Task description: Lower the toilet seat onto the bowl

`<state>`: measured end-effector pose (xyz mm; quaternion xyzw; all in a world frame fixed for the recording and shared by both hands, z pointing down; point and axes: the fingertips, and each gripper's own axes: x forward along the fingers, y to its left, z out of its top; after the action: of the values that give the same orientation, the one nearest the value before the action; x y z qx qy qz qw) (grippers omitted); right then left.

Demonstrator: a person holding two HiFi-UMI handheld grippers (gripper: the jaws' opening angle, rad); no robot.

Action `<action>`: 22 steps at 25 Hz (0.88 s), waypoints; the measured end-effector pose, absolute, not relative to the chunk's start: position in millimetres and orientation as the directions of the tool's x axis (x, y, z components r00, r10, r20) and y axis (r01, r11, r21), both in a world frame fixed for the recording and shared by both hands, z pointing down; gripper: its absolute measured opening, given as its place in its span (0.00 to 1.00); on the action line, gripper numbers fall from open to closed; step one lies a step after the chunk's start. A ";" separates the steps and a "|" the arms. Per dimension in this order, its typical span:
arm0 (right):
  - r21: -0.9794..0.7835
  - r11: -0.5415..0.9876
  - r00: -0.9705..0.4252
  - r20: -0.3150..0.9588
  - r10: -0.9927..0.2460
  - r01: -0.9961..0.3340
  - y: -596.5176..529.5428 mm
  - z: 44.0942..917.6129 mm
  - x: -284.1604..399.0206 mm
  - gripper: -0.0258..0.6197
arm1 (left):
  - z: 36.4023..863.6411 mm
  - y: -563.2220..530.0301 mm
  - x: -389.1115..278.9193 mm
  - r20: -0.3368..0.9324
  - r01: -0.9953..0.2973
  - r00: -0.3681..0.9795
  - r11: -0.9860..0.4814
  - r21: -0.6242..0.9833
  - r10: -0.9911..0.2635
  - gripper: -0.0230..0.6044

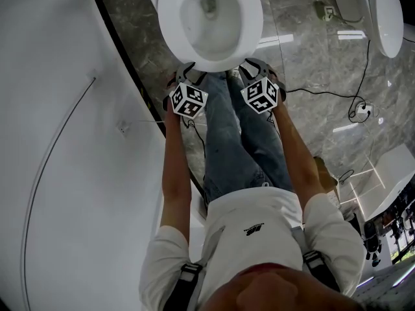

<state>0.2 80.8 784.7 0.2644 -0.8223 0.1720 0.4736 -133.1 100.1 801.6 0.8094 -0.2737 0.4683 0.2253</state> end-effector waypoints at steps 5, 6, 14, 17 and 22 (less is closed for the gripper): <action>-0.046 0.796 -0.397 0.883 -0.250 -0.604 83.5 797.0 0.3 0.24 | 812.2 102.5 -132.8 0.878 -0.663 0.431 -0.733 0.151 -0.209 0.39; -0.049 0.795 -0.393 0.886 -0.245 -0.605 84.5 799.7 -0.1 0.24 | 814.5 103.2 -133.1 0.876 -0.666 0.437 -0.728 0.162 -0.204 0.38; -0.077 0.773 -0.381 0.898 -0.220 -0.629 86.5 817.1 0.4 0.22 | 830.2 103.1 -133.3 0.872 -0.695 0.452 -0.687 0.213 -0.187 0.38; -0.086 0.758 -0.373 0.903 -0.215 -0.646 87.2 824.2 0.5 0.21 | 837.6 103.0 -133.9 0.875 -0.705 0.450 -0.673 0.223 -0.180 0.37; -0.095 0.738 -0.360 0.909 -0.209 -0.668 87.7 834.2 -0.1 0.19 | 847.1 102.8 -133.8 0.881 -0.723 0.436 -0.654 0.222 -0.182 0.35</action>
<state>-0.1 87.7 834.2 0.2773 -0.7911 0.2326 0.4931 -133.8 102.8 847.1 0.7917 -0.2858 0.4477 0.3020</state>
